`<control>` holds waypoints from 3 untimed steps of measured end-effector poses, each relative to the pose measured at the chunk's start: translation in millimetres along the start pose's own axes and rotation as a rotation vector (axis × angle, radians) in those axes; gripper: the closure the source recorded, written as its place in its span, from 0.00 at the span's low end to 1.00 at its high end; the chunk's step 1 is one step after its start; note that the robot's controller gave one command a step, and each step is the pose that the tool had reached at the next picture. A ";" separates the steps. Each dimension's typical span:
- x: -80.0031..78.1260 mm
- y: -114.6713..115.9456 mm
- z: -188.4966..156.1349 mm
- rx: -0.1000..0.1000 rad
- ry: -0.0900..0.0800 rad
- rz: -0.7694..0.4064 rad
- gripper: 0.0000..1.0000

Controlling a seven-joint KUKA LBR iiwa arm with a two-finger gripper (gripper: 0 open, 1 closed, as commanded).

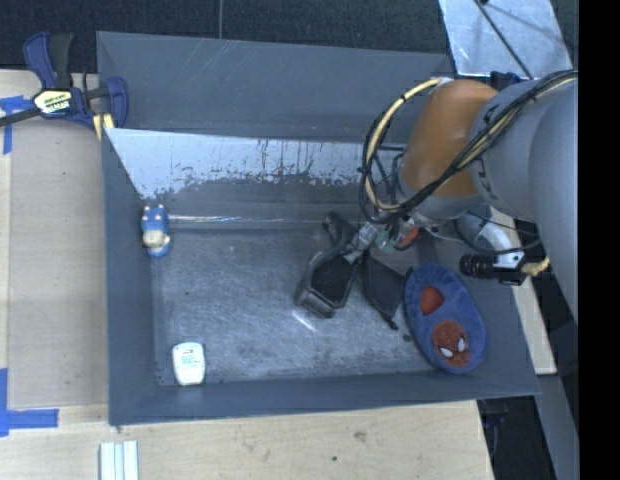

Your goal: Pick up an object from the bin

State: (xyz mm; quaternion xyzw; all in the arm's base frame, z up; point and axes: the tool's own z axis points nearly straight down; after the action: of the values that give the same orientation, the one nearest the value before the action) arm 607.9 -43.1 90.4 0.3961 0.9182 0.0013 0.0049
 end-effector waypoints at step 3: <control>2.5 1.6 1.8 -0.003 0.003 0.002 1.00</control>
Offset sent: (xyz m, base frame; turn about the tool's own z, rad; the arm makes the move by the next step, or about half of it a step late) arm -0.0039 -0.0132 0.1256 -0.0032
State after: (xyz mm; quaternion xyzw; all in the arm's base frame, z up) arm 607.4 -40.2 88.6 0.3971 0.9178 0.0034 0.0042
